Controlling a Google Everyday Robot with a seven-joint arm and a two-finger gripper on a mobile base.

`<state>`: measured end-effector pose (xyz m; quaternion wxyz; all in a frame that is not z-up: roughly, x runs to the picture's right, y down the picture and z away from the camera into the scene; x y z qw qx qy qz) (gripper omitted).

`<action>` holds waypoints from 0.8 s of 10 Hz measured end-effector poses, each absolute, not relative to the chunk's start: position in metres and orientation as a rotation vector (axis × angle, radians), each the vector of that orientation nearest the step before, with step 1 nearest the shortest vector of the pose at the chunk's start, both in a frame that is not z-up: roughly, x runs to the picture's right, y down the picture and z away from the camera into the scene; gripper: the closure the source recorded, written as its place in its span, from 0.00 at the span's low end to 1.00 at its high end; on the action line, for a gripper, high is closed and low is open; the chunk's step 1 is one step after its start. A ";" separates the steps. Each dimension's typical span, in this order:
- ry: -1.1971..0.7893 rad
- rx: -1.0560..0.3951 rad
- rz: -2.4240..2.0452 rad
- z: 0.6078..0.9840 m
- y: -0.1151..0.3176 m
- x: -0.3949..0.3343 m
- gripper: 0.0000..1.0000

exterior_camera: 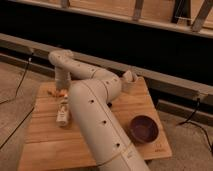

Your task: Stand the bottle upright

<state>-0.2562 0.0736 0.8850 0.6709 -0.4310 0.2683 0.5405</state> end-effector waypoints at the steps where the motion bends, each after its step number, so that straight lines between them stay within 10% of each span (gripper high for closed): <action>1: 0.609 -0.968 1.208 0.885 0.077 -0.258 0.35; 8: 0.663 -0.955 1.148 0.892 0.099 -0.264 0.35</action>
